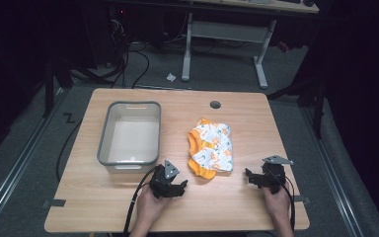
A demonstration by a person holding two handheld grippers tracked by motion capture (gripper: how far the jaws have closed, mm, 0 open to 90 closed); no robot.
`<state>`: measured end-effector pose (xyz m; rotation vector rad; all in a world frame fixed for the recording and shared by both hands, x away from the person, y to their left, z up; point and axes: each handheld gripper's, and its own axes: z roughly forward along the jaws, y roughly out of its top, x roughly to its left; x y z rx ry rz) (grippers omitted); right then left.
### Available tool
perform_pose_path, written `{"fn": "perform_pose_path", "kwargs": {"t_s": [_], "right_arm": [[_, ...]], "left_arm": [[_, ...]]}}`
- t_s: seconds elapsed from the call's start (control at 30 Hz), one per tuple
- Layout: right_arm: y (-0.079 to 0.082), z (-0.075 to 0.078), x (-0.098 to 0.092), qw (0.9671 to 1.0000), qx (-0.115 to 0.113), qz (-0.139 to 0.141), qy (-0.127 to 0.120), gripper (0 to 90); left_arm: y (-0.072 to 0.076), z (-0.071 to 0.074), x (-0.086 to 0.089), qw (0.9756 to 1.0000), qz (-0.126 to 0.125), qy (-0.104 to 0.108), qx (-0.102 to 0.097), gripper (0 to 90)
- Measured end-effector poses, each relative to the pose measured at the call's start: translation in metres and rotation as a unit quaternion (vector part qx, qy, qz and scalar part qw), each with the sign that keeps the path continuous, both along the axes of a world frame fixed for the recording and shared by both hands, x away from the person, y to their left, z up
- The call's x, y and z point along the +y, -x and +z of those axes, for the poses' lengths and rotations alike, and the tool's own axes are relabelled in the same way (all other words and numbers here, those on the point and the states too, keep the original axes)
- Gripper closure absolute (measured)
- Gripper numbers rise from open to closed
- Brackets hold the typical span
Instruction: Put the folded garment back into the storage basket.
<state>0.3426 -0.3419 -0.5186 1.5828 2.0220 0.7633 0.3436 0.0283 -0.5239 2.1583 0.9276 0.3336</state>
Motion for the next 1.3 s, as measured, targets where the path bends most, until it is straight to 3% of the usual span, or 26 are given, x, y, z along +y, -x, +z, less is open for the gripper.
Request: {"fn": "perform_pose_path", "kwargs": {"t_s": [1.0, 1.3], "right_arm": [[0.0009, 0.0002, 0.0033, 0.9999, 0.000, 0.011, -0.002, 14.1], [0.0012, 0.0002, 0.0035, 0.9999, 0.000, 0.011, -0.002, 14.4]], "left_arm": [[-0.0016, 0.0000, -0.0024, 1.0000, -0.003, -0.002, 0.000, 27.4], [-0.0041, 0.0020, -0.0085, 0.9999, -0.011, 0.002, 0.012, 27.8]]}}
